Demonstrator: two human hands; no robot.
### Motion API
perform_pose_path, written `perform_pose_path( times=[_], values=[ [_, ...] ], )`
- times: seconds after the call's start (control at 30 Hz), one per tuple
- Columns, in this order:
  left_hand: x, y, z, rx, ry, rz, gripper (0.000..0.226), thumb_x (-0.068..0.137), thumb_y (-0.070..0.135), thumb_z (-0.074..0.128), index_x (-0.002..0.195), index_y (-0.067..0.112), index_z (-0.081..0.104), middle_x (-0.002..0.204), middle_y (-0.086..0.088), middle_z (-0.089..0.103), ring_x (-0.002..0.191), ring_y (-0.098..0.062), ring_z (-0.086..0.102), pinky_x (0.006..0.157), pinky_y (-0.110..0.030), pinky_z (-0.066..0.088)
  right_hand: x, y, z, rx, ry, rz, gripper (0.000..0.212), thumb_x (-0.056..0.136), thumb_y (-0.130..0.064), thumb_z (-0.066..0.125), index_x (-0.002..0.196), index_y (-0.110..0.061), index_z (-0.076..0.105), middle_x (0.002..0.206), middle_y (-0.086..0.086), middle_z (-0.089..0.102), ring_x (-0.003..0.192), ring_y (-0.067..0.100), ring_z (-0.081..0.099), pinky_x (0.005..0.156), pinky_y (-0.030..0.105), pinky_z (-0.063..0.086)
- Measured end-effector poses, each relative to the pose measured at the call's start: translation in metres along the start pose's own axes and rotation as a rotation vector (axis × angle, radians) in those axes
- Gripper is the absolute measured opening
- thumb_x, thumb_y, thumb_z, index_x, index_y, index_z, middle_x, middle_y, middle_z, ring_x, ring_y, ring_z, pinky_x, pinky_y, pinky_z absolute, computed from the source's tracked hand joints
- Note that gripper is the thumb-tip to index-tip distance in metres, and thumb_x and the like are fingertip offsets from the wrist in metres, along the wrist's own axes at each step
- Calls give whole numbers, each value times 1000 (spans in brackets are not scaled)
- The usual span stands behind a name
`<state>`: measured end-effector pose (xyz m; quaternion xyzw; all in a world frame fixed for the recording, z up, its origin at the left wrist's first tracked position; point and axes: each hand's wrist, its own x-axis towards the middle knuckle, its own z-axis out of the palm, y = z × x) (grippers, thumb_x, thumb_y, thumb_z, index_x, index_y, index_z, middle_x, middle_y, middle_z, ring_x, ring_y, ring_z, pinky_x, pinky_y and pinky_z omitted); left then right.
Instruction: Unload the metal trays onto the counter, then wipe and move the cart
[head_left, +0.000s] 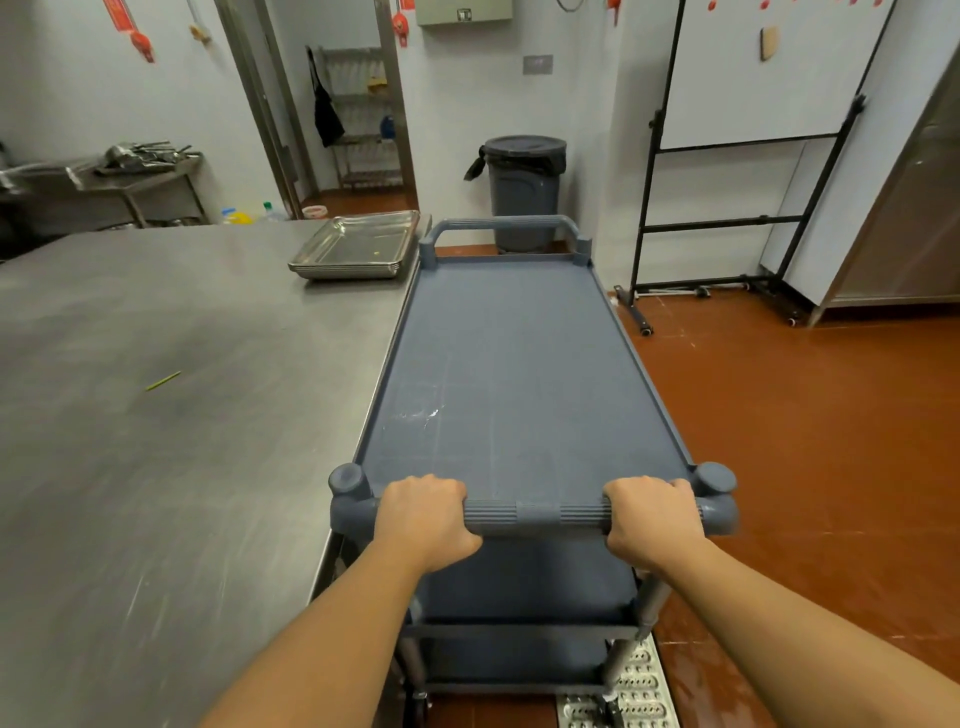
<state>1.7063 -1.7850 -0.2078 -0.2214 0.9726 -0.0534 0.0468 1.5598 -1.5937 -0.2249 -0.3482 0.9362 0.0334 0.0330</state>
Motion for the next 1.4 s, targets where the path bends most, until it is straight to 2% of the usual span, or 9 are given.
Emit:
perform_pose_path(
  times=[0.17,0.3,0.6,0.87,1.0,1.13,1.23,1.33,1.4],
  values=[
    [-1,1,1,-19,-16,9,31,76,51,56,90,25,61,85,2,65,76,-20,58,64,-29,42,-1,0,0,1,-3,-6,4,79,-22,56,82,-25,54,85,-3,61,90,23,58,86,39,36],
    [-3,4,3,-22,-33,14,31,75,50,56,90,23,59,86,1,65,81,-23,62,66,-31,44,-6,2,-1,-9,-14,-3,15,79,-19,55,71,-25,44,78,-4,54,88,23,57,88,38,37],
    [-12,0,6,-40,-51,37,32,77,50,55,95,24,61,85,3,64,80,-20,61,71,-31,51,-16,-4,-1,-24,7,12,6,81,-19,55,81,-24,51,81,-3,56,89,23,56,88,37,37],
    [-12,-4,4,-59,-25,33,28,78,46,56,95,24,59,82,3,60,77,-19,59,67,-30,46,-11,-6,3,-31,19,25,4,79,-23,55,81,-25,53,83,-4,60,86,21,57,85,36,38],
    [-15,-6,2,-119,-29,55,36,79,49,55,109,28,55,93,4,63,83,-19,58,67,-30,42,-16,-9,2,-40,61,27,8,80,-25,56,84,-25,49,83,-4,55,85,21,56,84,35,39],
    [-18,-12,-4,-265,-122,130,67,77,60,57,137,36,39,125,7,59,112,-19,55,92,-34,40,-27,-15,-5,-53,49,48,20,81,-25,57,93,-24,42,96,-3,56,97,22,55,94,36,38],
    [-28,-9,-12,-502,-98,89,73,81,63,55,145,36,32,145,8,45,133,-19,39,114,-39,25,-30,-22,-10,-5,-92,39,51,78,-35,61,124,-25,41,121,-1,54,118,24,49,109,45,27],
    [-45,1,-21,-778,12,-16,69,87,60,53,146,32,33,151,6,38,140,-17,31,119,-41,17,-36,-37,-33,139,-216,19,81,73,-42,66,142,-26,28,136,0,48,128,24,43,113,50,22],
    [-54,6,-26,-963,50,-106,69,89,58,52,148,29,33,153,5,35,141,-18,31,116,-39,24,-39,-48,-52,348,-260,2,88,73,-43,69,147,-24,24,143,2,44,128,22,45,107,41,36]
  ],
)
